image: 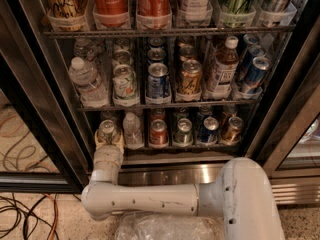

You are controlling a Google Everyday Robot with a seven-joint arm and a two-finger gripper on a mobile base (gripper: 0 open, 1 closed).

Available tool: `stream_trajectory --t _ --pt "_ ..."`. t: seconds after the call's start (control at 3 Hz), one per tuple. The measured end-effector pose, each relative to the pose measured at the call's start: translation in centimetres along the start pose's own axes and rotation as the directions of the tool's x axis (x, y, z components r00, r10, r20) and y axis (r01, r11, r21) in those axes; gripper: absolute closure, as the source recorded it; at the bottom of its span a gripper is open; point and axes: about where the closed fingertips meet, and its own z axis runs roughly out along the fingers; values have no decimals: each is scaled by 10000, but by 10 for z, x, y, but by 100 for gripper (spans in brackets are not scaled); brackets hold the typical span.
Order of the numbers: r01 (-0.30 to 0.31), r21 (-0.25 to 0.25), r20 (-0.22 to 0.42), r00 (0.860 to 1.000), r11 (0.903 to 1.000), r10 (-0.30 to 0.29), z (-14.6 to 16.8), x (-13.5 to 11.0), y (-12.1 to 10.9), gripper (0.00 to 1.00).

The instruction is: Pick 7up can from bottom shelf of fridge

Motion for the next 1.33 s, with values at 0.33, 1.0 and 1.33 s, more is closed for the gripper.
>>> stream_trajectory --t 0.33,1.0,1.33 --pt "-1 -22 13 10000 10000 1 0 -1 1 100" --pt "158 -1870 580 9983 9822 -50 -51 -61 -5 100" --pt "239 -3105 596 9982 9503 -56 -80 -80 -10 100"
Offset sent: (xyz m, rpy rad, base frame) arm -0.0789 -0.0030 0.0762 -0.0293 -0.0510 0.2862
